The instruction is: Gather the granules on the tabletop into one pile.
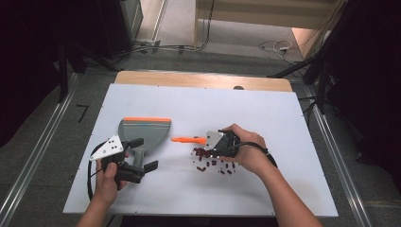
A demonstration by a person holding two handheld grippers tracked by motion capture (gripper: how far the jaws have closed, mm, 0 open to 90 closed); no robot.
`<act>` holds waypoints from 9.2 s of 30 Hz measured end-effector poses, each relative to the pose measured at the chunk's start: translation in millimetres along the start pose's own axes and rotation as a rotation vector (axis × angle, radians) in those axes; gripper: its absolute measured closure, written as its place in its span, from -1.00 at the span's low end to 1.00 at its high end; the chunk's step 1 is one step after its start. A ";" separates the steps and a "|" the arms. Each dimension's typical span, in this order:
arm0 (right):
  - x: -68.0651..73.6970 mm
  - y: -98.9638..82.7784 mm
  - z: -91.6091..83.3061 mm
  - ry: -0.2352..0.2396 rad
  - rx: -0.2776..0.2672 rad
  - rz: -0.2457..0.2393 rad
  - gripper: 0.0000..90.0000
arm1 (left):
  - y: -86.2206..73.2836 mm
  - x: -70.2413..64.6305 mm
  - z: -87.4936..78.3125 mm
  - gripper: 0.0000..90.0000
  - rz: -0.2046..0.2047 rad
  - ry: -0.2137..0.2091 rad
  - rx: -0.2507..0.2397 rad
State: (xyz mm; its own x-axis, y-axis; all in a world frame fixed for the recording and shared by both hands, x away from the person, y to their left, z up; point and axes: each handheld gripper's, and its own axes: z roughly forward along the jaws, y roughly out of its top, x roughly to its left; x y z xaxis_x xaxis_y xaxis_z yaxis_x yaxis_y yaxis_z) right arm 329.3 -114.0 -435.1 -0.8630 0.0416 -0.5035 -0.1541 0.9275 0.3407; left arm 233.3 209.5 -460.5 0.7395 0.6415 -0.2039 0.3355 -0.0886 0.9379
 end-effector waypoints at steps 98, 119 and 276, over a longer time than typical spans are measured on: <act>-39.6 -74.7 -5.6 0.354 -0.036 1.109 0.52 | 0.7 -1.0 0.2 -1.00 -0.003 0.001 -0.002; -10.0 -82.5 -73.8 0.349 -0.050 0.378 0.52 | 0.1 -0.4 2.8 -1.00 -0.007 0.003 0.003; -76.4 -78.1 4.4 0.422 -0.105 1.119 0.51 | 0.4 -0.3 4.6 -1.00 0.001 -0.004 0.009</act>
State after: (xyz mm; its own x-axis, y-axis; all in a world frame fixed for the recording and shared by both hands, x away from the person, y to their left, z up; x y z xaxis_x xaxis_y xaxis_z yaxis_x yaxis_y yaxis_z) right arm 409.3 -188.0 -426.8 -0.6298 0.6622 0.4060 0.7604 0.4191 0.4962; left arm 235.9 205.8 -461.4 0.7421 0.6384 -0.2044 0.3400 -0.0956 0.9356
